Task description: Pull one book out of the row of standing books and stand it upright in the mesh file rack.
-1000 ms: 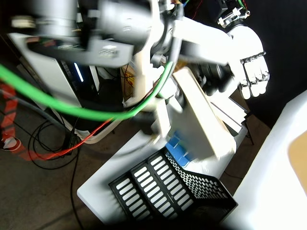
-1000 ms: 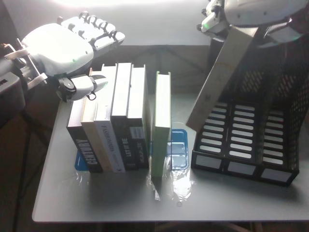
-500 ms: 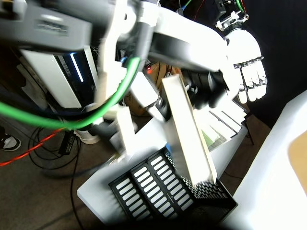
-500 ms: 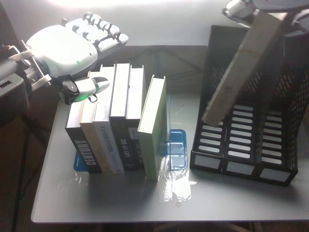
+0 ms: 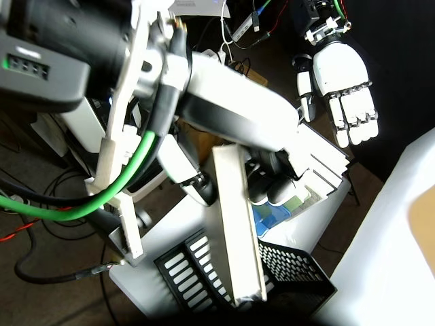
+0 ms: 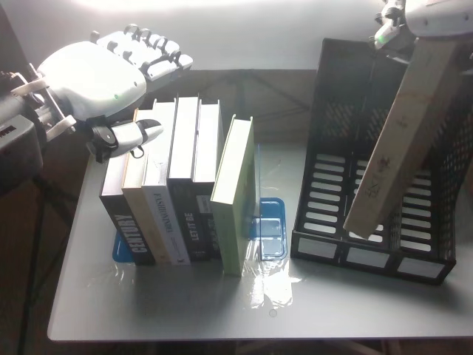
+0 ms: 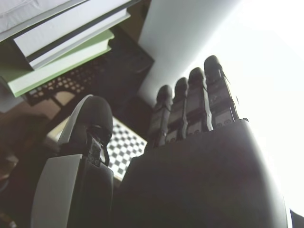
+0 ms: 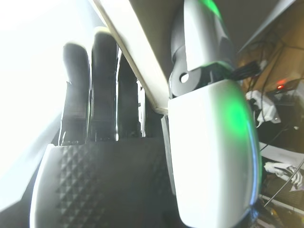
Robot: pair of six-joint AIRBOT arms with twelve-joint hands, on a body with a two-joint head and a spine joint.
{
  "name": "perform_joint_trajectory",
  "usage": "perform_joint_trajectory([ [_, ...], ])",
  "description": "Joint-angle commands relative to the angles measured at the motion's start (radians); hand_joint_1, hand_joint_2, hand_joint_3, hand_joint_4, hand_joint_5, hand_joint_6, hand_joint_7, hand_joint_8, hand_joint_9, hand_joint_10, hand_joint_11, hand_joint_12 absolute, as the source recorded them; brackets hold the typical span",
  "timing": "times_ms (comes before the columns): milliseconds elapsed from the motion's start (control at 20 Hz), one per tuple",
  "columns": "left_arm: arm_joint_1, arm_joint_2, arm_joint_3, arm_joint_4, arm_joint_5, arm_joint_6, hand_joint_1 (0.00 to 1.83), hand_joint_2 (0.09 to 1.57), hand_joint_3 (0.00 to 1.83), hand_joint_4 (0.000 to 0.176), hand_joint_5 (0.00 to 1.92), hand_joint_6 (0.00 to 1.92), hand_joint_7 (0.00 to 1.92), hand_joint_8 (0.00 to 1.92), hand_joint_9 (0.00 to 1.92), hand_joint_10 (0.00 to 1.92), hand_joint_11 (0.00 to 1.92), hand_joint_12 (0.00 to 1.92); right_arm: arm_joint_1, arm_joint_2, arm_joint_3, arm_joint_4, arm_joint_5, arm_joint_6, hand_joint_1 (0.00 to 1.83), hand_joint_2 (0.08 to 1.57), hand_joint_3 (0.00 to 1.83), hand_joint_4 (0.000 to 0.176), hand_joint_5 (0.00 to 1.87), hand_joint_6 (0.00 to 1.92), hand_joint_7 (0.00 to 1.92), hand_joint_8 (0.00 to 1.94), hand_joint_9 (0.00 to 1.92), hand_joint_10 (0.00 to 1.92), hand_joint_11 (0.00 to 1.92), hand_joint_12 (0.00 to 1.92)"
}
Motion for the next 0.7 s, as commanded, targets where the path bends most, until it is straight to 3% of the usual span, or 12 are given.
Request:
perform_joint_trajectory([
  [0, -0.005, 0.011, -0.003, -0.005, -0.116, -0.001, 0.44, 1.44, 0.0, 0.017, 0.06, 0.0, 0.0, 0.0, 0.0, 0.0, 0.0, 0.2, 0.013, 0.006, 0.006, -0.036, -0.098, 0.009, 1.36, 1.17, 0.0, 0.0, 0.77, 1.19, 0.86, 1.13, 0.87, 1.43, 0.69, 1.66],
  [100, -0.008, 0.011, -0.005, -0.003, -0.115, 0.0, 0.43, 1.44, 0.0, 0.019, 0.05, 0.0, 0.0, 0.0, 0.0, 0.0, 0.0, 0.02, 0.013, 0.001, 0.014, -0.074, -0.098, 0.041, 1.36, 1.18, 0.0, 0.0, 0.79, 1.18, 0.83, 1.19, 0.8, 1.5, 0.57, 1.74],
  [150, -0.008, 0.011, -0.005, -0.003, -0.118, -0.001, 0.43, 1.43, 0.0, 0.021, 0.06, 0.0, 0.0, 0.0, 0.0, 0.0, 0.01, 0.01, 0.005, -0.009, 0.025, -0.079, -0.098, 0.046, 1.46, 1.18, 0.0, 0.0, 0.76, 1.16, 0.81, 1.18, 0.84, 1.38, 0.62, 1.77],
  [200, -0.007, 0.011, -0.005, -0.004, -0.12, -0.001, 0.41, 1.43, 0.0, 0.033, 0.05, 0.0, 0.0, 0.0, 0.0, 0.0, 0.0, 0.0, -0.002, -0.02, 0.033, -0.09, -0.098, 0.047, 1.38, 1.19, 0.0, 0.0, 0.72, 1.17, 0.81, 1.23, 0.87, 1.44, 0.79, 1.68],
  [250, -0.006, 0.011, -0.005, -0.004, -0.121, -0.001, 0.41, 1.43, 0.0, 0.032, 0.05, 0.0, 0.0, 0.0, 0.0, 0.0, 0.0, 0.0, -0.011, -0.032, 0.043, -0.092, -0.099, 0.048, 1.36, 1.2, 0.0, 0.0, 0.72, 1.15, 0.79, 1.28, 0.86, 1.48, 0.84, 1.67],
  [300, -0.003, 0.012, -0.005, -0.005, -0.123, -0.004, 0.4, 1.43, 0.0, 0.033, 0.05, 0.0, 0.0, 0.0, 0.0, 0.0, 0.0, 0.0, -0.026, -0.053, 0.06, -0.092, -0.104, 0.048, 1.35, 1.2, 0.0, 0.0, 0.76, 1.2, 0.78, 1.29, 0.77, 1.53, 0.66, 1.77],
  [350, -0.001, 0.013, -0.005, -0.005, -0.126, -0.007, 0.41, 1.44, 0.0, 0.025, 0.06, 0.0, 0.0, 0.0, 0.0, 0.0, 0.0, 0.0, -0.039, -0.07, 0.072, -0.094, -0.11, 0.048, 1.35, 1.21, 0.0, 0.0, 0.75, 1.23, 0.78, 1.3, 0.77, 1.53, 0.64, 1.78],
  [450, 0.003, 0.013, -0.005, -0.011, -0.133, -0.008, 0.37, 1.43, 0.0, 0.039, 0.05, 0.0, 0.0, 0.0, 0.0, 0.0, 0.0, 0.0, -0.077, -0.116, 0.106, -0.124, -0.138, 0.047, 1.34, 1.21, 0.0, 0.0, 0.74, 1.34, 0.79, 1.28, 0.75, 1.46, 0.59, 1.66],
  [600, 0.008, 0.013, -0.005, -0.012, -0.14, -0.013, 0.42, 1.43, 0.0, 0.031, 0.05, 0.0, 0.0, 0.0, 0.0, 0.0, 0.0, 0.0, -0.114, -0.183, 0.166, -0.135, -0.168, 0.047, 1.34, 1.21, 0.0, 0.0, 0.75, 1.24, 0.8, 1.31, 0.75, 1.5, 0.61, 1.72],
  [650, 0.009, 0.013, -0.005, -0.012, -0.142, -0.016, 0.4, 1.43, 0.0, 0.04, 0.05, 0.0, 0.0, 0.0, 0.0, 0.0, 0.0, 0.0, -0.121, -0.199, 0.182, -0.136, -0.176, 0.047, 1.34, 1.21, 0.0, 0.0, 0.75, 1.24, 0.79, 1.31, 0.74, 1.52, 0.57, 1.71],
])
